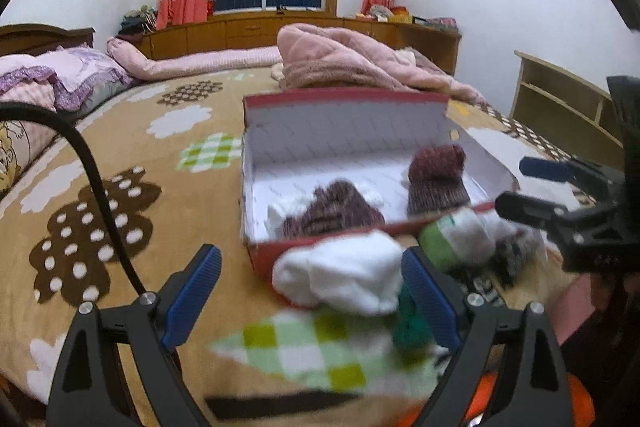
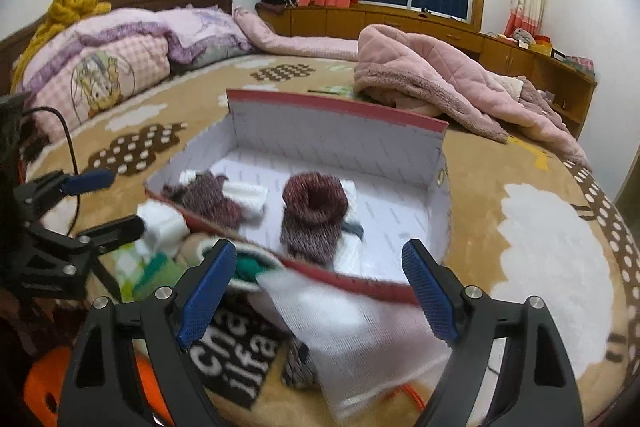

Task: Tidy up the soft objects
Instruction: 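Grasp a white sock with the left gripper while the right grasps a green-striped sock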

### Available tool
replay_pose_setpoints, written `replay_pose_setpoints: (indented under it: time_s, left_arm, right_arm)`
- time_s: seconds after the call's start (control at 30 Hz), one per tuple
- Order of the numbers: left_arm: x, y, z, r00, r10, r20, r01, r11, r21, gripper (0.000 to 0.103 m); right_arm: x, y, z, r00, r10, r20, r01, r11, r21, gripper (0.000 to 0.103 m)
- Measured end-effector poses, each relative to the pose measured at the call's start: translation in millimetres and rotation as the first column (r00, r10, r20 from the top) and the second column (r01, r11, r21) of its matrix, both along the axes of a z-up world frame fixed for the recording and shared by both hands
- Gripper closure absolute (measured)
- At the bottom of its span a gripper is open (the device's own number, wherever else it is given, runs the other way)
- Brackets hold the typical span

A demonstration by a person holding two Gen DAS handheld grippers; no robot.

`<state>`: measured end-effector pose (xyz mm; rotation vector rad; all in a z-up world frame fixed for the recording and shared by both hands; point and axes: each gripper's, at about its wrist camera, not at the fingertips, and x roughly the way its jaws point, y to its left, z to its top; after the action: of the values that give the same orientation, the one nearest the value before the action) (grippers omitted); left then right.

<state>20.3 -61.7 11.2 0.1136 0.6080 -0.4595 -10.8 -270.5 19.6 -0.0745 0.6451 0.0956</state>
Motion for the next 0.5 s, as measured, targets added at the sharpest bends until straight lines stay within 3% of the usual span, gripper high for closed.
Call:
replay_pose_setpoints:
  time_s: [0.1,0.23,0.33,0.37,0.5]
  left_arm:
    - [-9.6,4.9,-2.9,1.000,-0.025,-0.016,0.025,1.000,0.002,0.010]
    - [-19.0,3.9,-9.2,0.998,-0.059,-0.010,0.060,0.998,0.030,0.023]
    - [-17.6,-1.6,-17.1,0.996,-0.082,-0.038,0.084,0.995,0.049,0.042]
    - [-16.5,-3.7,-18.4,0.994,-0.093,-0.051,0.095,0.994,0.048,0.044]
    - [-14.7,-6.0,-17.7,0.994,-0.103,-0.043,0.105,0.994,0.035,0.048]
  right_arm:
    - [-7.1,-7.1,-1.8,1.000,0.000,-0.017,0.000,1.000,0.002,0.016]
    - [-10.1,-14.3,-10.4,0.997,0.017,-0.069,-0.014,0.999,0.050,0.017]
    - [-11.0,-11.6,-18.5,0.993,0.058,-0.105,-0.050,0.996,0.079,0.033]
    - [-10.8,-9.3,-20.2,0.992,0.062,-0.112,-0.054,0.996,0.073,0.040]
    - [-12.6,-3.5,-23.1,0.992,0.065,-0.110,-0.060,0.997,0.054,0.045]
